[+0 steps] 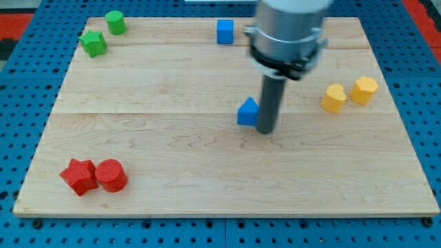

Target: Move the blue triangle to the bottom of the blue cube

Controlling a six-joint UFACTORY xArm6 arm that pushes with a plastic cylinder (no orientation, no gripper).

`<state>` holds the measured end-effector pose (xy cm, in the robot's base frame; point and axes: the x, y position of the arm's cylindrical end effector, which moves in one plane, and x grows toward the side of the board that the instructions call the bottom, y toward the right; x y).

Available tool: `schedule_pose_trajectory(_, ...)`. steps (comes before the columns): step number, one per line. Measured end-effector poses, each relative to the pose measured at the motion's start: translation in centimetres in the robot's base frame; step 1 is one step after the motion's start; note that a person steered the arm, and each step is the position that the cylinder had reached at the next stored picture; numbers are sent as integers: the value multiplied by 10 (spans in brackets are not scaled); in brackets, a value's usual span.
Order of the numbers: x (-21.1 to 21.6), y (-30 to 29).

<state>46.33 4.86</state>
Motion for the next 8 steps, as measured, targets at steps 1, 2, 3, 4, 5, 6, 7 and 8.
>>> schedule_pose_trajectory(1, -19, -40)
schedule_pose_trajectory(2, -35, -40)
schedule_pose_trajectory(3, -70, 1)
schedule_pose_trajectory(4, -109, 8)
schedule_pose_trajectory(5, -103, -36)
schedule_pose_trajectory(6, -100, -47)
schedule_pose_trajectory(7, -122, -54)
schedule_pose_trajectory(8, -153, -64)
